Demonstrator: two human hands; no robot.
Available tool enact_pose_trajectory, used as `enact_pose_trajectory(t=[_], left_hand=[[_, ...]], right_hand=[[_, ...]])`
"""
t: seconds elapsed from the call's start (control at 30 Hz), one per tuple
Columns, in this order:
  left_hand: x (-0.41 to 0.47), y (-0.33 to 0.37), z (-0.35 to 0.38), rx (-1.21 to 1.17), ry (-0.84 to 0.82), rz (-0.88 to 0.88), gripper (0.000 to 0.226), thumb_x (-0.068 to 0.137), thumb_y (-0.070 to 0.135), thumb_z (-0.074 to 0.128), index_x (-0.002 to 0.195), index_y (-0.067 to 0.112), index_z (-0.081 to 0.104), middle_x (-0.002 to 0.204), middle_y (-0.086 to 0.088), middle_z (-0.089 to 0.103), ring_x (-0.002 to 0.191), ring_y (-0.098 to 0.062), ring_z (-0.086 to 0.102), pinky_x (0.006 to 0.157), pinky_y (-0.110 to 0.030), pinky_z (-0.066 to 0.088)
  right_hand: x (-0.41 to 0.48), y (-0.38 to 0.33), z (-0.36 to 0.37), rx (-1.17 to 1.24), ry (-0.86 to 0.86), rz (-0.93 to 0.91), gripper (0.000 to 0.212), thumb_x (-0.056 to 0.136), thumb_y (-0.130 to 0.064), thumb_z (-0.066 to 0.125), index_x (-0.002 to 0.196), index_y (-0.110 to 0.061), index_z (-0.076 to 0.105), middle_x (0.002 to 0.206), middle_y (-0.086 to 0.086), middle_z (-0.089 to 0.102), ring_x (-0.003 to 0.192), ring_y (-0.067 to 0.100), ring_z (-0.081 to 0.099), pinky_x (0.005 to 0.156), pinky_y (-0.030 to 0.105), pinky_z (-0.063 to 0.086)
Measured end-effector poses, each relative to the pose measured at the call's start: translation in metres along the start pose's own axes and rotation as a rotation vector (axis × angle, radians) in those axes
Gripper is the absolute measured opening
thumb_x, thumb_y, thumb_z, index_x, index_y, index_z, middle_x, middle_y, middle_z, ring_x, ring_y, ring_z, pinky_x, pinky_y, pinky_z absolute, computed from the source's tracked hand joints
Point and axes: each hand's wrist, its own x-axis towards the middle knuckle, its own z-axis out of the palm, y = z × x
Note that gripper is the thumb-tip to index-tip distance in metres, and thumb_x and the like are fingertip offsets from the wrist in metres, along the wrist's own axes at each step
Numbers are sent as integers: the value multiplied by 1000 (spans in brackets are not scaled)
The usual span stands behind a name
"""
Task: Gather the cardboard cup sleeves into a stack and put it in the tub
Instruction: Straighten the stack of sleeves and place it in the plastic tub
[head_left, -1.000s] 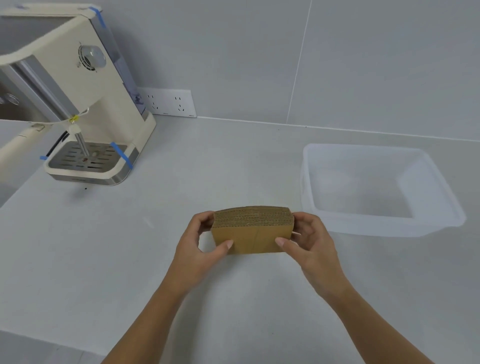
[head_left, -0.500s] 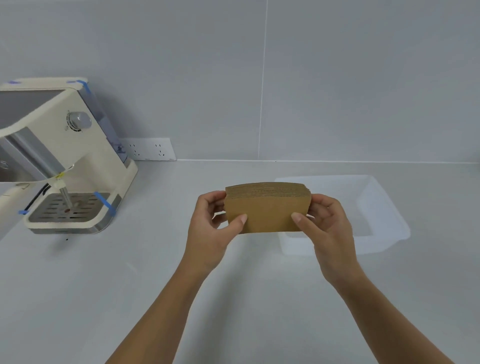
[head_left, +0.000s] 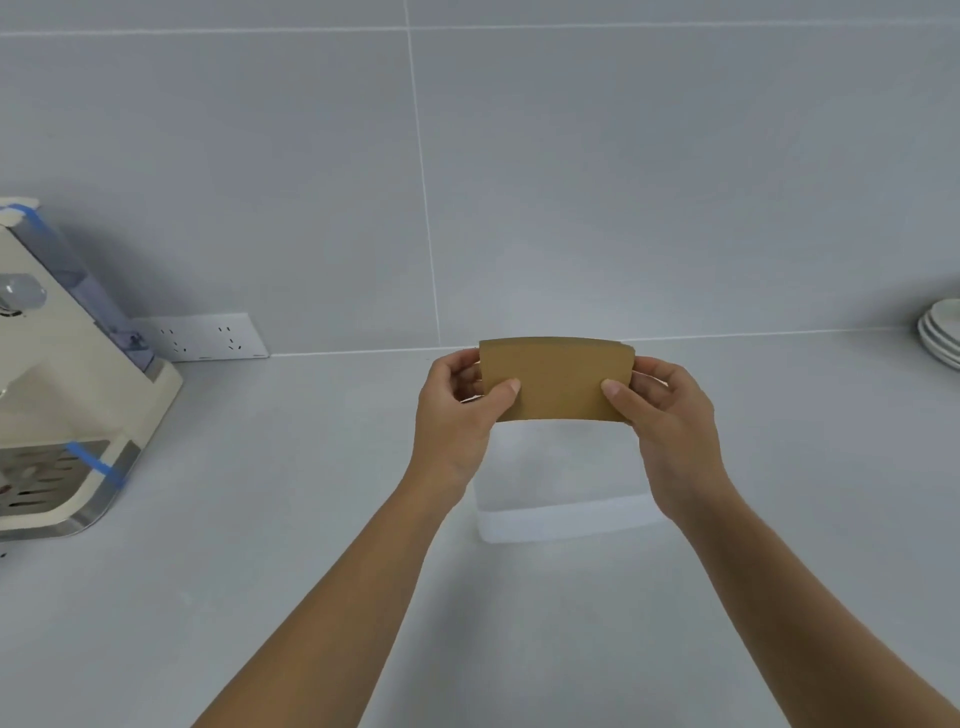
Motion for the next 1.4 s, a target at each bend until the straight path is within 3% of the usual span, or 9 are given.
enact_pose_trajectory(t=[0.1,0.27,0.37,0.47,0.6,0.83,1.1,1.23,1.4], left_hand=[[8,-9,15,19,41,-97,38,76,12,70,112,16,57,111,-5,64,102,-20,63,87,-31,52],[22,-32,31,93,59,-248,36,77,16,68,112,13,60,109,-3,66,100,-18,63,94,-35,50],[29,-45,39,140,35,-328,9,80,12,64,87,16,65,95,-3,68,95,-19,63,94,-36,50],[39,-63,44,186,66,-429,12,79,10,64,69,13,60,83,-5,63,90,-25,61,94,-42,49],[51,-83,48,225,103,-514,10,76,9,67,76,5,58,87,-12,60,84,-28,58,92,-45,49],[72,-103,55,312,127,-520,13,77,9,65,75,8,52,80,-8,49,75,-24,48,82,-43,51],[84,-116,61,341,138,-547,22,75,8,64,69,13,44,73,-4,43,71,-22,41,69,-34,40],[88,-119,60,367,145,-550,25,76,7,65,66,14,43,68,-2,42,63,-19,40,69,-34,41],[90,-119,59,378,142,-552,23,74,6,65,67,12,44,73,-6,45,69,-22,43,68,-35,42]], right_hand=[[16,5,-9,-28,12,64,34,81,-4,65,111,-8,52,111,15,65,102,27,62,92,37,48],[40,24,-20,-115,9,184,36,83,-5,63,116,-3,51,110,16,63,97,26,61,93,40,49],[55,40,-24,-208,-2,274,38,84,-7,62,119,-3,49,109,14,60,97,26,59,95,42,49],[70,55,-27,-351,-30,347,40,84,-11,62,120,-4,48,114,13,55,105,29,57,97,46,47],[84,67,-26,-454,-48,401,37,85,-12,60,119,-3,49,112,10,53,105,29,55,95,44,47],[99,77,-21,-550,-61,431,21,88,-11,55,106,0,52,97,10,53,84,23,49,71,32,40],[110,83,-22,-610,-85,451,21,90,-12,52,107,0,50,94,8,50,83,22,46,70,30,39],[110,90,-24,-635,-100,478,10,88,-10,52,80,-6,48,73,7,41,64,19,37,52,27,28],[113,94,-24,-677,-106,457,42,88,-10,52,58,-15,23,59,1,26,52,16,23,47,24,20]])
